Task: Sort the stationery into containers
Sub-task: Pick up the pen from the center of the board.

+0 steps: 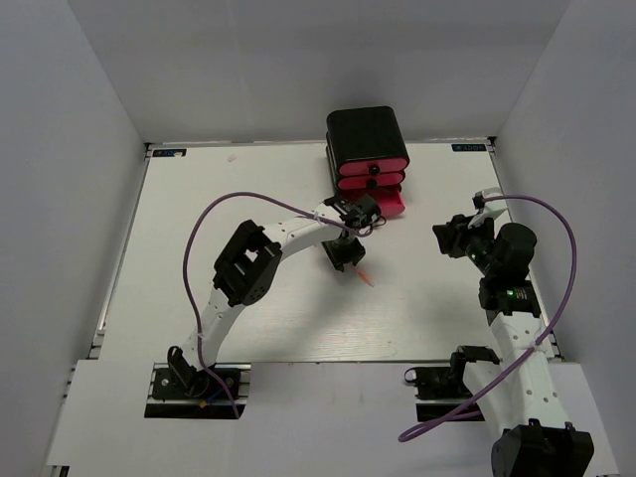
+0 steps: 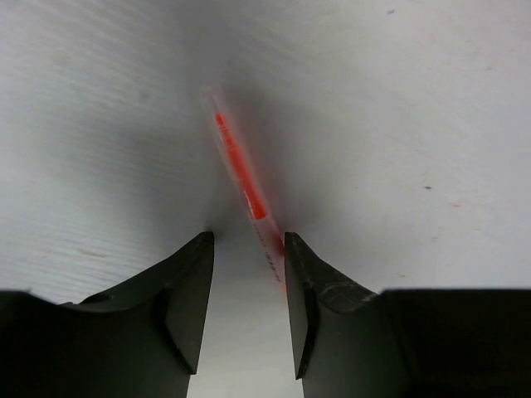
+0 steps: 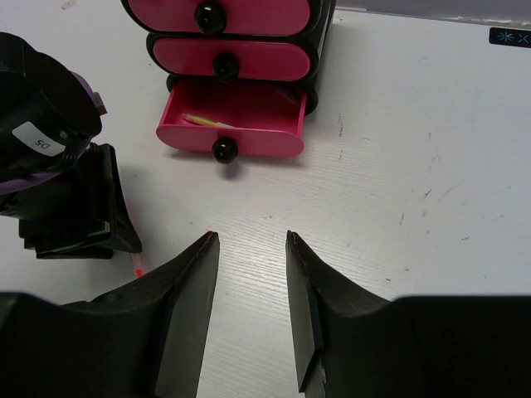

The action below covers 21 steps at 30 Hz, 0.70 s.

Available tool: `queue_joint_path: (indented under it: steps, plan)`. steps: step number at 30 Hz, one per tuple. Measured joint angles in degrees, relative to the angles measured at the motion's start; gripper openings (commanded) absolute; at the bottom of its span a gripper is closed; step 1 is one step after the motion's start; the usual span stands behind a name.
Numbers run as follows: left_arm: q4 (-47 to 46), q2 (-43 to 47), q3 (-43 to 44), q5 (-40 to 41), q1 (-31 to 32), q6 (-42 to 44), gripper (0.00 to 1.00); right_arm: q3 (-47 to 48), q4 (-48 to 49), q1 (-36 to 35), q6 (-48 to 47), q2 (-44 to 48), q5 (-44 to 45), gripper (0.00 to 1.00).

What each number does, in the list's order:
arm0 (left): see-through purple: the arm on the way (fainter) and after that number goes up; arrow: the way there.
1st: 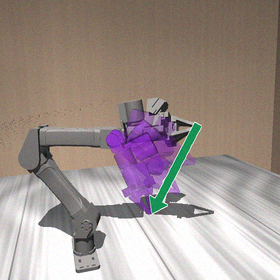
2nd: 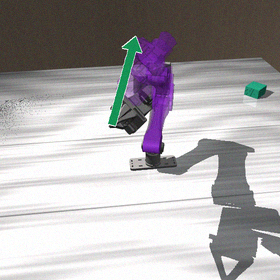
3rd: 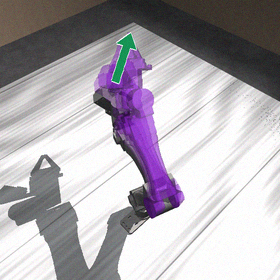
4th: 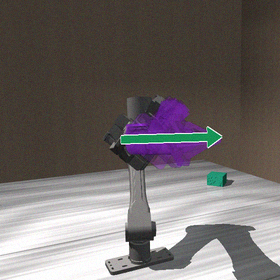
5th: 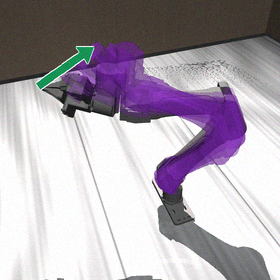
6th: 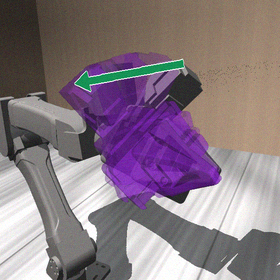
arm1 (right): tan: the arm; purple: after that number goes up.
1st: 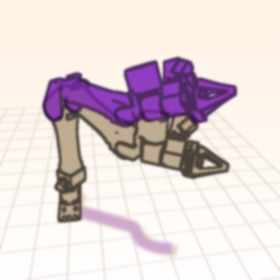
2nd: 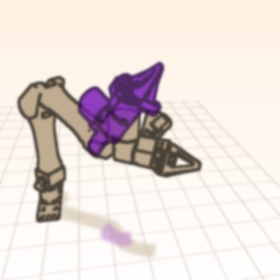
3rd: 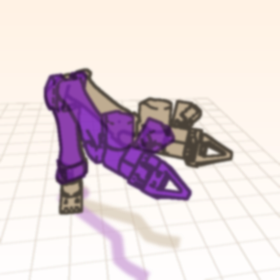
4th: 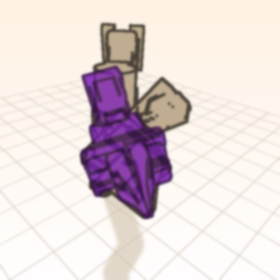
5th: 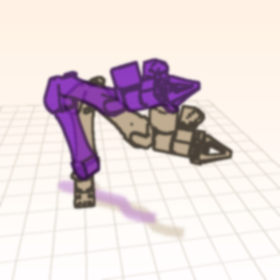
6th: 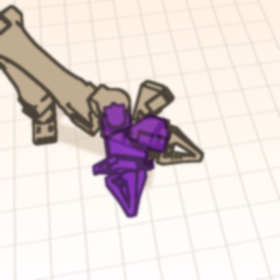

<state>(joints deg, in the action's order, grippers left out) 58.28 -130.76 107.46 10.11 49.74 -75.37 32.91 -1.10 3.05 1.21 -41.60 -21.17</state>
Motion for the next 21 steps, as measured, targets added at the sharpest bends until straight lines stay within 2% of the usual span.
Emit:
queue_joint_path:
  steps: [8, 11, 14, 15, 18, 21]
  plan:
    - [6.0, 0.1, -0.7, 0.8, 0.0, 2.1, 0.47, 0.0, 0.0, 0.0, 0.1, 0.0, 0.0, 0.44]
    - [5.6, 1.4, -3.0, 0.9, 0.0, 2.7, 0.37, 0.0, 0.0, 0.3, 0.1, 0.2, 0.0, 0.44]
    - [4.0, 3.7, -7.1, 0.8, 0.0, 3.3, 0.22, 0.0, 0.0, 0.4, 0.1, 0.5, 0.0, 0.44]
    - [3.2, 4.9, -9.0, 0.9, 0.0, 3.6, 0.13, 0.0, 0.0, 0.5, 0.1, 0.7, -0.1, 0.44]
    - [1.0, 8.3, -14.5, 0.8, 0.0, 5.4, 0.00, 0.0, 0.0, 0.6, 0.1, 0.8, 0.0, 0.44]
    - [-1.9, 10.6, -18.1, 0.4, 0.0, 8.4, 0.00, 0.0, 0.0, 0.7, 0.1, 0.8, -0.1, 0.44]
